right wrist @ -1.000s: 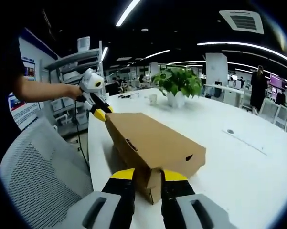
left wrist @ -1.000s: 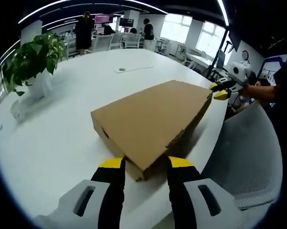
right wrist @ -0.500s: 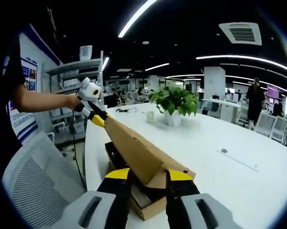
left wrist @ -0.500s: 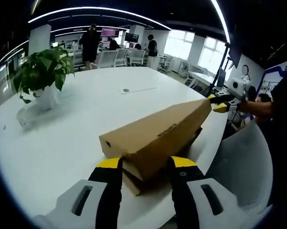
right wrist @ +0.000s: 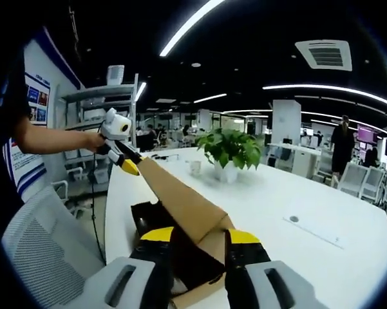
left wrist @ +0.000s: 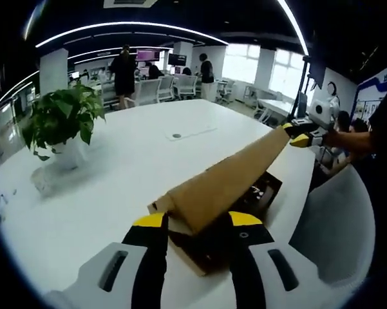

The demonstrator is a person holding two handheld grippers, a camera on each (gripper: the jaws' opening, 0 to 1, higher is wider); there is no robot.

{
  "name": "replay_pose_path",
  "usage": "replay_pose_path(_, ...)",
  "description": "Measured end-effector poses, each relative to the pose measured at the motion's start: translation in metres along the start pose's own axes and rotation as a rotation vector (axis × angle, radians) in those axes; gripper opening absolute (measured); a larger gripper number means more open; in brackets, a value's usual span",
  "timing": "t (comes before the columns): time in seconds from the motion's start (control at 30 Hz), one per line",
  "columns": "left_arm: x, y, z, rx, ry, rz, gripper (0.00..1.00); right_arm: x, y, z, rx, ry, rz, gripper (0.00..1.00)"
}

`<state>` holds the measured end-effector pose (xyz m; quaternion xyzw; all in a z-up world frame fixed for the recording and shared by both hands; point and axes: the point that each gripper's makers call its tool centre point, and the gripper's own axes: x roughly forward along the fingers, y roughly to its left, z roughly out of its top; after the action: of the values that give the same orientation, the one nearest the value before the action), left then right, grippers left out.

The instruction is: Operate the shoe box by opening the lid, removing the specified soft item, and placing it in the target area until the item is outside and the box remains undamaged.

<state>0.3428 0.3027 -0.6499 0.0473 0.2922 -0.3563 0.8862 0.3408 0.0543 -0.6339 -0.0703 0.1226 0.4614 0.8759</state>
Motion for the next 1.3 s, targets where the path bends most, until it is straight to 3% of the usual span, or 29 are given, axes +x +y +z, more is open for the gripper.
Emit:
replay_pose_path(0.17, 0.002, 0.006, 0.007, 0.015, -0.007, 0.026, 0.33, 0.004, -0.008, 0.006, -0.015, -0.005, -0.008, 0.27)
replay_pose_path(0.7, 0.01, 0.043, 0.03, 0.02, -0.063, 0.159, 0.09, 0.018, -0.037, 0.021, -0.039, -0.037, -0.052, 0.25)
replay_pose_path(0.77, 0.011, 0.044, 0.032, 0.006, -0.072, 0.169, 0.08, 0.02, -0.039, 0.022, -0.044, -0.037, -0.057, 0.25)
replay_pose_path(0.87, 0.013, 0.049, 0.034, 0.05, -0.079, 0.21, 0.06, 0.022, -0.043, 0.024, -0.04, -0.047, -0.063, 0.25)
replay_pose_path(1.1, 0.017, 0.06, 0.043, -0.001, -0.122, 0.243, 0.05, 0.027, -0.056, 0.027, -0.017, -0.074, -0.072, 0.2)
replay_pose_path(1.3, 0.021, 0.068, 0.049, -0.015, -0.138, 0.25, 0.04, 0.031, -0.062, 0.018, -0.044, -0.048, -0.11, 0.18)
